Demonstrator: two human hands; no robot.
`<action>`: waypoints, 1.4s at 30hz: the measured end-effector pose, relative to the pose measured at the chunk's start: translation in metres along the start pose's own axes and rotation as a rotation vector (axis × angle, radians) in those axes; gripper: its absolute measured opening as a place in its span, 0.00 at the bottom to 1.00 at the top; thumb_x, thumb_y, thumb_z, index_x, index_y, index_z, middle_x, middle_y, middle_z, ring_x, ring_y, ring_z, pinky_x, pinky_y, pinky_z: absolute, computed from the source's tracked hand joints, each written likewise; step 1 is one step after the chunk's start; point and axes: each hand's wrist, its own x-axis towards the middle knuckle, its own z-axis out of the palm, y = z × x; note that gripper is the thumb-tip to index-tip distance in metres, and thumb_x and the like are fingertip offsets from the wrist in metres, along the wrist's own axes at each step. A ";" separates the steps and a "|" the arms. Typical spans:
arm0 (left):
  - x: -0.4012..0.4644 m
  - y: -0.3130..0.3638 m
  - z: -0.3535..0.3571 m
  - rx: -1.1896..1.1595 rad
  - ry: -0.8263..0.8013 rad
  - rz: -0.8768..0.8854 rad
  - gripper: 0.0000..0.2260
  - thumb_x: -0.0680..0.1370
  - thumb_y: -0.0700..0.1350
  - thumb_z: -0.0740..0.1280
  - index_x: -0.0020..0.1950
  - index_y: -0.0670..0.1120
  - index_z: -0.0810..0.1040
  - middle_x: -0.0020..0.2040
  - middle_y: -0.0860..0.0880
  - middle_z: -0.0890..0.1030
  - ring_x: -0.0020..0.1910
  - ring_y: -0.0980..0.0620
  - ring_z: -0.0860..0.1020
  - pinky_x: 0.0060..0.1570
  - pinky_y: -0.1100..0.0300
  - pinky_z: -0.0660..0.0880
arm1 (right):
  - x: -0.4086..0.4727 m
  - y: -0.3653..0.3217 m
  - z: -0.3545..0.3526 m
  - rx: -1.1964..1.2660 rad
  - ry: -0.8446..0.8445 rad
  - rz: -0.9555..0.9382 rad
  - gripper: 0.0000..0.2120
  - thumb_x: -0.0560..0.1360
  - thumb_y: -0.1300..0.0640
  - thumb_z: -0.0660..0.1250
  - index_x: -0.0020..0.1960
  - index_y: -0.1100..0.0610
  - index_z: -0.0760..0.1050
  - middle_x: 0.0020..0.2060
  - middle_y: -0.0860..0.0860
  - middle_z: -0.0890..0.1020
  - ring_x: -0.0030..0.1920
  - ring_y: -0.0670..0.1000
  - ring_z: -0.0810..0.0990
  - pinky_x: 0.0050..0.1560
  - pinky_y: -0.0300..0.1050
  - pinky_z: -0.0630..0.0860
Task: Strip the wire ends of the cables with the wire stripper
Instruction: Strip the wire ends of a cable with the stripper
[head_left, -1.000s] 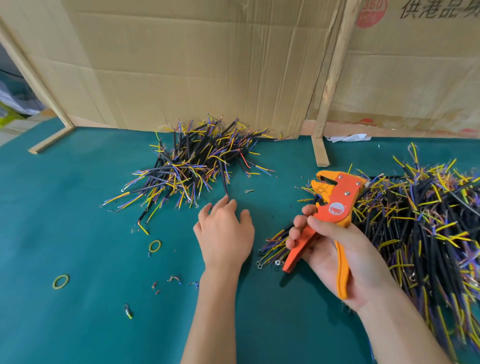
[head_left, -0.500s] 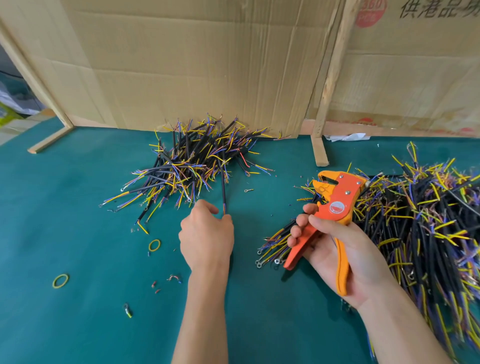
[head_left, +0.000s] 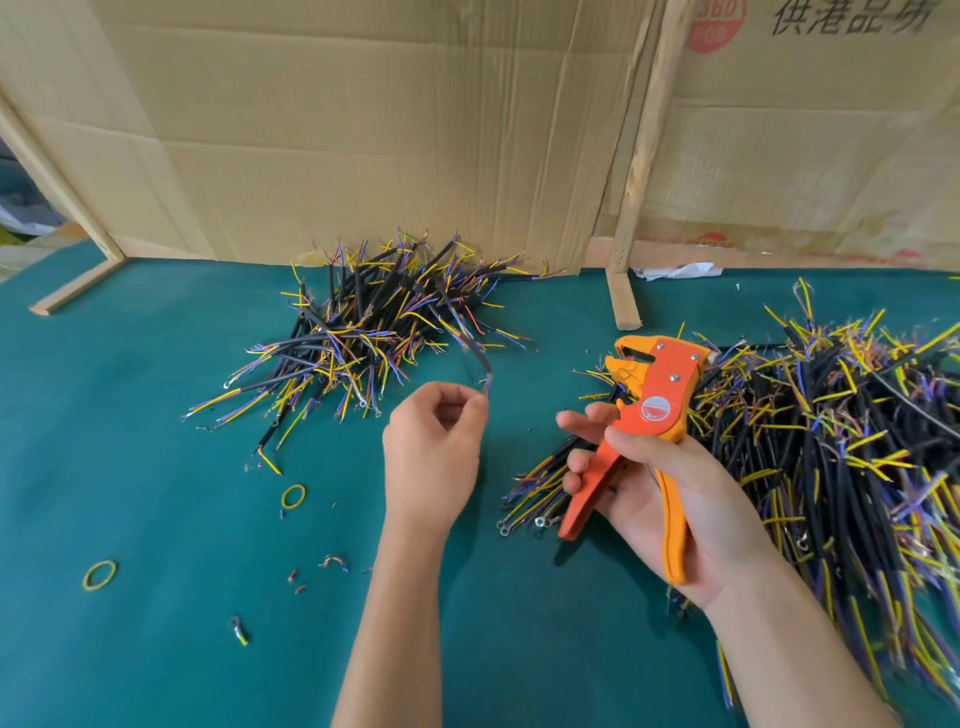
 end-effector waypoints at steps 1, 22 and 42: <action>0.000 0.000 0.000 -0.034 -0.055 0.017 0.04 0.77 0.41 0.70 0.43 0.47 0.81 0.36 0.51 0.84 0.35 0.53 0.81 0.38 0.57 0.77 | 0.000 -0.001 0.000 -0.011 0.001 -0.004 0.19 0.66 0.62 0.74 0.56 0.63 0.79 0.58 0.66 0.82 0.39 0.57 0.80 0.43 0.52 0.80; -0.001 -0.004 -0.012 0.273 -0.218 0.202 0.09 0.72 0.37 0.76 0.38 0.51 0.84 0.32 0.57 0.83 0.34 0.62 0.79 0.37 0.73 0.70 | -0.002 -0.011 -0.009 0.000 0.079 -0.151 0.27 0.69 0.61 0.72 0.66 0.66 0.77 0.66 0.59 0.81 0.40 0.56 0.80 0.42 0.52 0.79; -0.015 0.010 0.022 0.102 -0.176 0.225 0.08 0.78 0.39 0.69 0.49 0.51 0.85 0.35 0.55 0.84 0.36 0.56 0.82 0.41 0.64 0.77 | 0.001 0.007 0.014 -0.166 0.002 -0.050 0.26 0.69 0.62 0.73 0.67 0.57 0.79 0.44 0.63 0.80 0.41 0.60 0.82 0.43 0.53 0.80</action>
